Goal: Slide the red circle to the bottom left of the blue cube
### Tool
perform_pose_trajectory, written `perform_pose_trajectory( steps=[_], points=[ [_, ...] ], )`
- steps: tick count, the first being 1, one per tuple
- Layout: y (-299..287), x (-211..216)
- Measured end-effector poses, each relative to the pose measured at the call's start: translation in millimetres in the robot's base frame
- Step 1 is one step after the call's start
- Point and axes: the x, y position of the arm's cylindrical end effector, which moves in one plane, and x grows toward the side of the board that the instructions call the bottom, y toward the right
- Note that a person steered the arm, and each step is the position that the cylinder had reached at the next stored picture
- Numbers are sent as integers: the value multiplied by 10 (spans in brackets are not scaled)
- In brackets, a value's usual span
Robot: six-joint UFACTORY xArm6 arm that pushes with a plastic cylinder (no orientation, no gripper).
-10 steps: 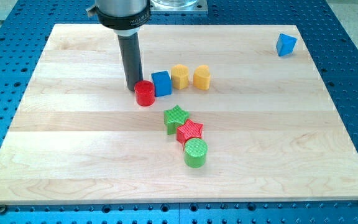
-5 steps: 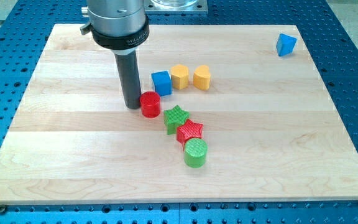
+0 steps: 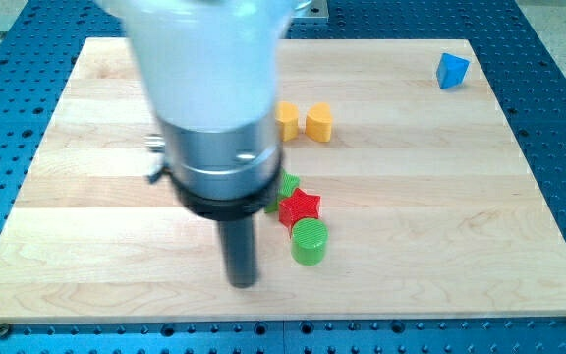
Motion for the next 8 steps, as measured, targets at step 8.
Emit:
perform_pose_trajectory(
  steps=[8],
  points=[
    [1056, -222]
  ],
)
